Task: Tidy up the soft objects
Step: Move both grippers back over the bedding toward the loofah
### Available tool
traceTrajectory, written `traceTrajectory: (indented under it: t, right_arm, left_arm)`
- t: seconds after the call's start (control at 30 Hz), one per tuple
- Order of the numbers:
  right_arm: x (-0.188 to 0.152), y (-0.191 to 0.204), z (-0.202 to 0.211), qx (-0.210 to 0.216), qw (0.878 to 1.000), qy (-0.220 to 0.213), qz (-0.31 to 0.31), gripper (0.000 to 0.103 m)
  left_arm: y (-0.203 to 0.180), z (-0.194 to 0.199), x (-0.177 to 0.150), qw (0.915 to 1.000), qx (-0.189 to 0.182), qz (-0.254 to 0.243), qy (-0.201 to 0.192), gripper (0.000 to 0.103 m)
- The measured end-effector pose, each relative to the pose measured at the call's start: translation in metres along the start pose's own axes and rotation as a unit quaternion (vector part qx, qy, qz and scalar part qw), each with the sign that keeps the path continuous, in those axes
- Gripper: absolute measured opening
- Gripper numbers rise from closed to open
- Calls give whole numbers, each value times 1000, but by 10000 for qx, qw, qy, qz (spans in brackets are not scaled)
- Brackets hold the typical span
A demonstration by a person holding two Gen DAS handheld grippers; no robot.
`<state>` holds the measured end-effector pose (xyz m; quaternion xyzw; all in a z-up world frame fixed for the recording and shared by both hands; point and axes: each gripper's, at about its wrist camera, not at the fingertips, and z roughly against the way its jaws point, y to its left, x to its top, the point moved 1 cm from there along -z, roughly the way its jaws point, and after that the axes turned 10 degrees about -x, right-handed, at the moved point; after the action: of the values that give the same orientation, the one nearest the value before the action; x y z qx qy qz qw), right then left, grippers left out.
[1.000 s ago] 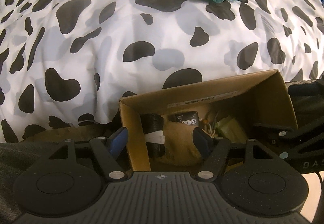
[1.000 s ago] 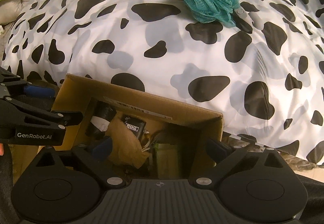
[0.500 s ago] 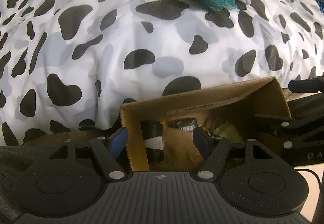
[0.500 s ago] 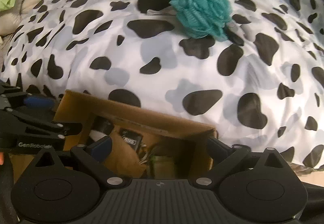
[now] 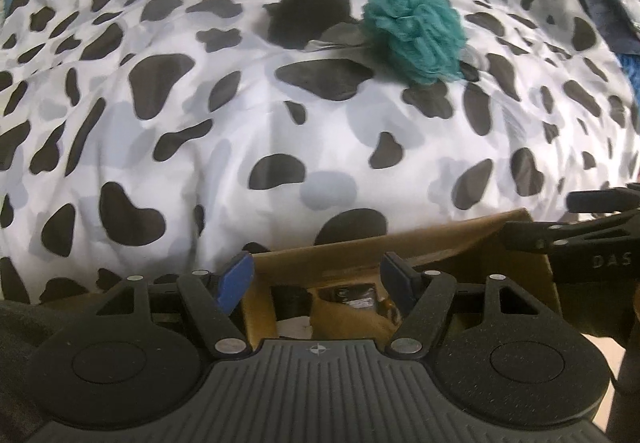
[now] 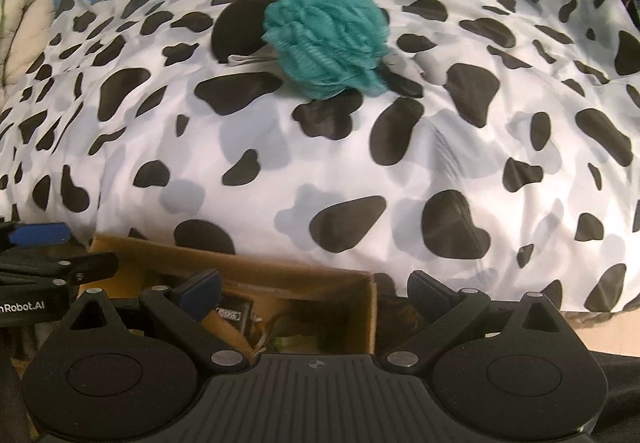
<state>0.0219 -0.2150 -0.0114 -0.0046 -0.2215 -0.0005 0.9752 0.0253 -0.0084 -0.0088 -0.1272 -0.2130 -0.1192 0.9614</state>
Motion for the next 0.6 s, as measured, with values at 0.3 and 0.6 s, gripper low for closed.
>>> traceTrajectory:
  t: [0.3,0.6]
  right_arm:
    - [5,-2,8,-37,9996,-275,6,99]
    - [24,-11,19,102,9973,-719,-43,99]
  left_arm:
    - [2,4,2,9999,-71,44,-120,69]
    - [-2,2,12,9997,-91,-101,-225,69]
